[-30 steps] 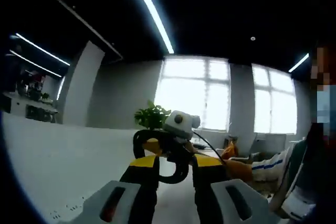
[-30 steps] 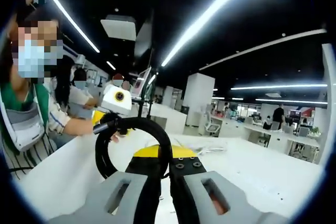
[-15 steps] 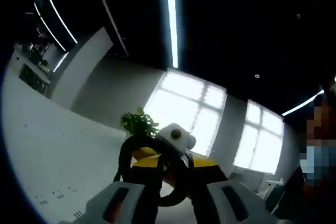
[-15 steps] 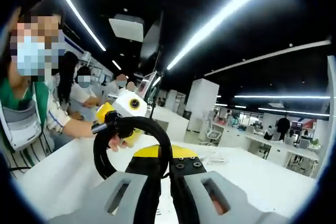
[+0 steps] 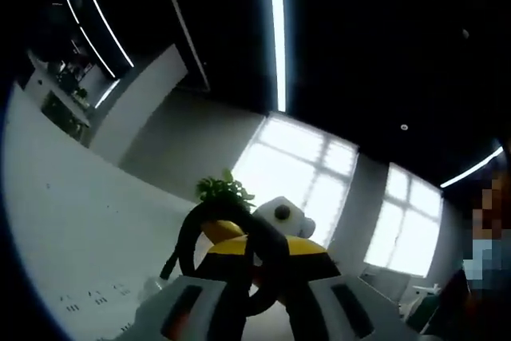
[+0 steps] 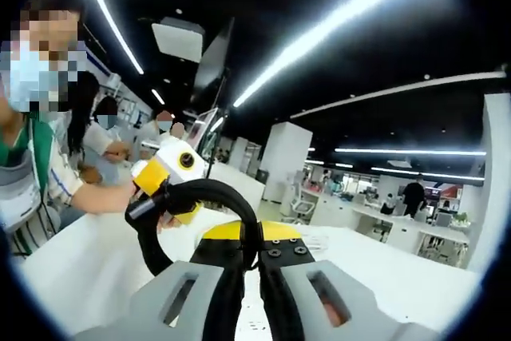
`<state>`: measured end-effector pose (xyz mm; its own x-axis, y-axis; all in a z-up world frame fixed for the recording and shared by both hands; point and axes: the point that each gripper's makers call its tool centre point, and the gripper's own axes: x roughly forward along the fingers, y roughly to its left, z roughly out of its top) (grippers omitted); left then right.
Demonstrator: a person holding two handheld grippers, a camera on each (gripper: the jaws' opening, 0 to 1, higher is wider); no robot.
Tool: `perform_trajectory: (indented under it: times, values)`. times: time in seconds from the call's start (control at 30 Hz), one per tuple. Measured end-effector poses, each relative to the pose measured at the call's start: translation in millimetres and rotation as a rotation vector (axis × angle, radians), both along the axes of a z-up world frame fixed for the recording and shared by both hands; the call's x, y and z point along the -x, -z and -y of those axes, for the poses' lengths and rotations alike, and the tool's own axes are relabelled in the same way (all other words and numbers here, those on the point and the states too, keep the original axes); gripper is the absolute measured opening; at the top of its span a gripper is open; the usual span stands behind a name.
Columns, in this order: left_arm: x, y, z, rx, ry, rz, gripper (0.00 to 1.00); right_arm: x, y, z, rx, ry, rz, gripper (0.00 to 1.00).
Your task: Straighten the power strip on the desk, plug the charger into it
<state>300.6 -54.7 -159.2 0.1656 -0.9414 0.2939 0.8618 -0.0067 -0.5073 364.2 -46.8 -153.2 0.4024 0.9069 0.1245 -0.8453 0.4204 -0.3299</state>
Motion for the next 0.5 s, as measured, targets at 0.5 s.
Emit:
perform_trajectory:
  times: [0.5]
  values:
    - [0.1, 6.3, 16.2, 0.012, -0.006, -0.03, 0.11, 2.0, 4.0, 11.2, 0.026, 0.022, 0.01, 0.04]
